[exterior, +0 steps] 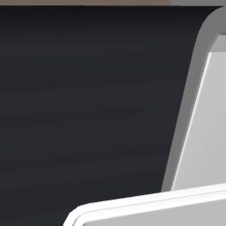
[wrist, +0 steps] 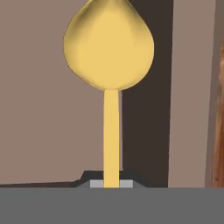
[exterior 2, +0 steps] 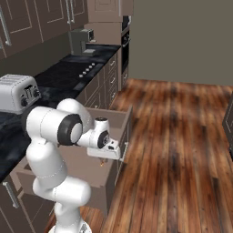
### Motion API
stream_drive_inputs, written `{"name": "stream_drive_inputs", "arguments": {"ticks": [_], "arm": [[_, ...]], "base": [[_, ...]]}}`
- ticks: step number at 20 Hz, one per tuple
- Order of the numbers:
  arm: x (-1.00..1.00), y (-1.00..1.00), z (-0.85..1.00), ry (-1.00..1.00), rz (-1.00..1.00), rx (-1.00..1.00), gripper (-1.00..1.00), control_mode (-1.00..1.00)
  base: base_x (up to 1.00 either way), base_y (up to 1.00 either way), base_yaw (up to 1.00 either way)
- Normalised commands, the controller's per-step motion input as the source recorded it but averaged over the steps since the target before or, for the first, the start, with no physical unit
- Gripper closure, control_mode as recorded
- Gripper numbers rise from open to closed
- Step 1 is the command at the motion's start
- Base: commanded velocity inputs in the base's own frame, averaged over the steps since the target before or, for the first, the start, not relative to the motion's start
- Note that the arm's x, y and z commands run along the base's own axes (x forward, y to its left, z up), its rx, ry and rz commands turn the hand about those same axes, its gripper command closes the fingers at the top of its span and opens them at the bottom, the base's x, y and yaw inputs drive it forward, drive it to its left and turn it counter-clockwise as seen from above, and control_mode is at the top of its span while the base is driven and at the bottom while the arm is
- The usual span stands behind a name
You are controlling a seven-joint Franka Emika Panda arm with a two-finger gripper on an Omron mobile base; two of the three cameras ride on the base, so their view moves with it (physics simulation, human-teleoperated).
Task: Organize the utensils by type. Pick up the wooden spoons from the counter and place them in the open cabinet. Then pick up the metallic utensils from the counter and place them in the open drawer.
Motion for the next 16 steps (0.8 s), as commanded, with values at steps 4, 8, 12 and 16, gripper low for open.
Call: {"name": "stream_drive_inputs", "arguments": {"ticks": [4,8,12,16], "arm": [[0.00,-0.09,0.27,0.00,0.01,0.00,1.00,-1.00],[-0.01,0.00,0.67,0.04,0.00,0.00,1.00,-1.00],[0.00,0.27,0.67,0.04,0.01,0.00,1.00,-1.00],[0.00,0.57,0.25,0.00,0.03,0.00,1.00,-1.00]], "base": [[0.00,0.00,0.00],[0.00,0.00,0.00],[0.00,0.00,0.00],[0.00,0.00,0.00]]}}
